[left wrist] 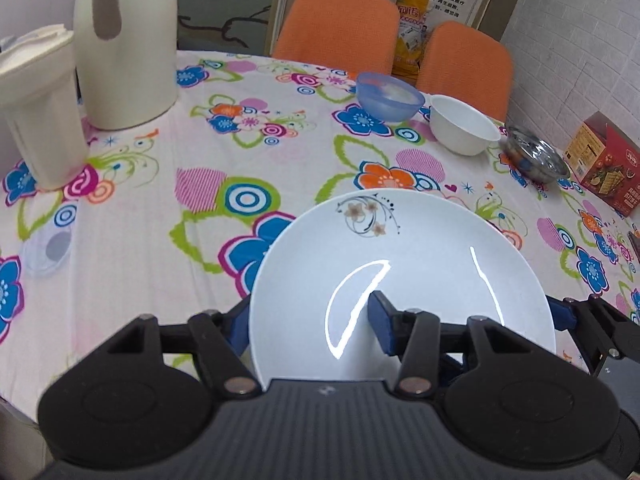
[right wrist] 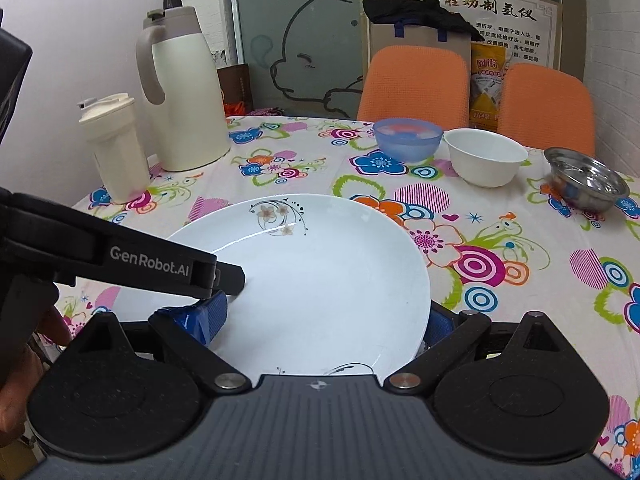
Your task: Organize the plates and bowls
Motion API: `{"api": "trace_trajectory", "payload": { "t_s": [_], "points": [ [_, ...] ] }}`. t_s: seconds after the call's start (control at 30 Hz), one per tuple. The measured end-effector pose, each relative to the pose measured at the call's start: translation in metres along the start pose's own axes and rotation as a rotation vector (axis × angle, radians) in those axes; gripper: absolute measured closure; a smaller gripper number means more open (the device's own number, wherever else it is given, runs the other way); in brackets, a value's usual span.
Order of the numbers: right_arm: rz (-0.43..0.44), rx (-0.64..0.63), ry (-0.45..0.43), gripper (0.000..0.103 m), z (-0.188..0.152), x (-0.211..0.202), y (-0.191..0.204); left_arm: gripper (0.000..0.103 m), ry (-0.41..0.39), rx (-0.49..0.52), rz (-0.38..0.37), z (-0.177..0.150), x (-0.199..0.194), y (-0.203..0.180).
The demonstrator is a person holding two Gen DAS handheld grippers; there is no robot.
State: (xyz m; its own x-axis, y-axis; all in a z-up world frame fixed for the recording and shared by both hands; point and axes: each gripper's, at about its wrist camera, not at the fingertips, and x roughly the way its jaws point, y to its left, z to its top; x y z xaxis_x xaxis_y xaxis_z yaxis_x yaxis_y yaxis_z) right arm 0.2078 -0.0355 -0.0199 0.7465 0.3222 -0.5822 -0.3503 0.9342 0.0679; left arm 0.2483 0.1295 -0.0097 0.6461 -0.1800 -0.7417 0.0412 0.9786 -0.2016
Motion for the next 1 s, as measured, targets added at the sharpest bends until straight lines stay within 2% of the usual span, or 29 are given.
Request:
{"api": "trace_trajectory", "payload": {
  "t_s": [0.1, 0.27, 0.37, 0.47, 0.67, 0.77, 0.83, 0.93, 1.0],
  "points": [
    [-0.007, -0.002, 0.002, 0.017, -0.004, 0.001, -0.001, 0.054, -0.024, 0.035, 0.012, -0.004, 0.001, -0.006],
    [0.003, 0.013, -0.014, 0.020, -0.007, -0.001, -0.002, 0.048, -0.043, 0.032, -0.005, -0.003, -0.001, -0.004],
    [-0.023, 0.052, -0.053, 0.019, -0.006, -0.008, -0.010, 0.044, -0.088, 0.028, 0.015, 0.000, -0.010, -0.003],
    [-0.046, 0.054, -0.106, 0.019, -0.005, -0.017, -0.017, 0.043, -0.116, 0.019, 0.021, 0.006, -0.018, -0.004],
    [-0.038, 0.105, -0.128, 0.018, -0.008, -0.029, -0.040, 0.041, -0.113, 0.030, -0.016, 0.005, -0.023, -0.023],
    [-0.029, 0.164, -0.104, 0.018, -0.014, -0.030, -0.062, 0.037, -0.091, 0.052, -0.053, 0.003, -0.020, -0.038],
    [-0.055, 0.191, -0.099, 0.018, -0.013, -0.033, -0.083, 0.037, -0.084, 0.066, -0.072, 0.002, -0.017, -0.050],
    [-0.113, 0.206, -0.118, 0.018, 0.002, -0.041, -0.127, 0.035, -0.078, 0.079, -0.106, 0.005, -0.011, -0.066],
    [-0.197, 0.171, -0.111, 0.018, 0.026, -0.039, -0.162, 0.035, -0.070, 0.088, -0.126, 0.008, -0.004, -0.077]
  ]
}}
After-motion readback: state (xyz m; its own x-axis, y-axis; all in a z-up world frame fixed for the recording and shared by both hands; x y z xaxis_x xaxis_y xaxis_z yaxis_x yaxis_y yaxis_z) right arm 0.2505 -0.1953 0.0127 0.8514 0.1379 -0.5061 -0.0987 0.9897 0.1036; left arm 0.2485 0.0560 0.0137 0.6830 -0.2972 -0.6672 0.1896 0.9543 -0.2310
